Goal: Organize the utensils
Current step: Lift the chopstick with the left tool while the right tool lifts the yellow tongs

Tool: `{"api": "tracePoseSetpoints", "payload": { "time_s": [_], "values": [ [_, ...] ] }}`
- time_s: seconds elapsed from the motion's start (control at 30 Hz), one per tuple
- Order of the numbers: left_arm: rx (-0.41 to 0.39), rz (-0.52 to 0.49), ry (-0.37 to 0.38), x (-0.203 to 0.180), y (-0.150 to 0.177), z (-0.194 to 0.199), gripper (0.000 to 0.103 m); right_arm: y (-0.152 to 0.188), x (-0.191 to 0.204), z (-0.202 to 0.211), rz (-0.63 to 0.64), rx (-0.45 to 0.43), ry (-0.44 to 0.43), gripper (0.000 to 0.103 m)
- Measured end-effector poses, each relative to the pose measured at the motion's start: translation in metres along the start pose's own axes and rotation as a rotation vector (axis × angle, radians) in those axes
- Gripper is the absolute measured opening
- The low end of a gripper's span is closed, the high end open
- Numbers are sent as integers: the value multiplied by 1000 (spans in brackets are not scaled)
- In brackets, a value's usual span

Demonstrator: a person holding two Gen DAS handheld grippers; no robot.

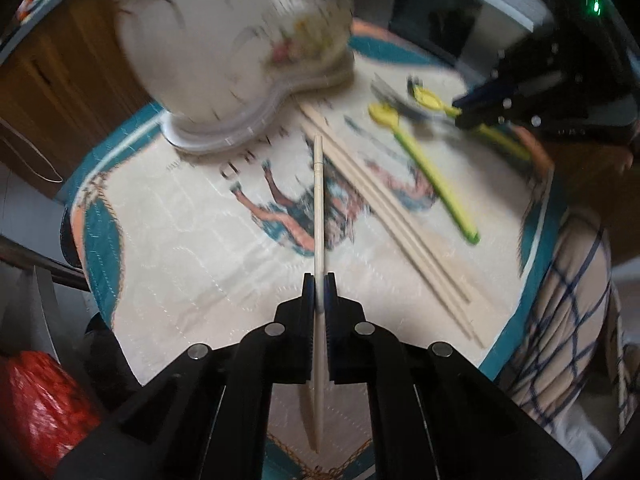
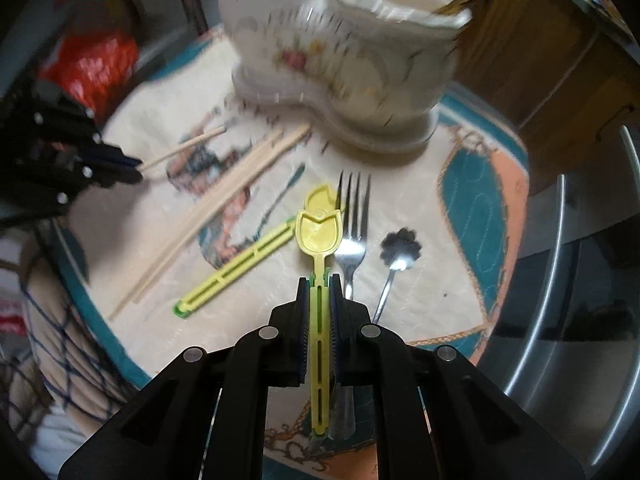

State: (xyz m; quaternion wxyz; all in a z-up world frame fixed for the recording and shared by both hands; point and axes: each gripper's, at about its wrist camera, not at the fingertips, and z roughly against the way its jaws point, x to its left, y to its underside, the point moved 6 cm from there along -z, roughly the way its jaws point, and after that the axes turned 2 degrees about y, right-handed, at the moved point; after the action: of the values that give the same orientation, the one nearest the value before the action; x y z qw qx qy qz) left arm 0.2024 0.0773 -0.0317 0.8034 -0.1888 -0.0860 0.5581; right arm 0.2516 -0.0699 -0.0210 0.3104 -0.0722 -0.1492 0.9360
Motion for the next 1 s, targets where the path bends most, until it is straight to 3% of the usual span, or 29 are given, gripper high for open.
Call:
{"api": "tracePoseSetpoints", "payload": {
  "time_s": [0.23,0.57,0.83,1.0],
  "values": [
    [-254,135,85,21,-13,44,4,-15,-25,37,-116,-194,-114,10],
    [-484,170,138,21,-42,91,4,-45,-34,80,-212,-454,-260,10],
    [-682,208,79,38,-86,128,4,-86,-46,100,-236,-635,-248,11],
    [-814,226,63,52,-120,150,4,-112,-56,108,-253,-740,-163,11]
  ]
}}
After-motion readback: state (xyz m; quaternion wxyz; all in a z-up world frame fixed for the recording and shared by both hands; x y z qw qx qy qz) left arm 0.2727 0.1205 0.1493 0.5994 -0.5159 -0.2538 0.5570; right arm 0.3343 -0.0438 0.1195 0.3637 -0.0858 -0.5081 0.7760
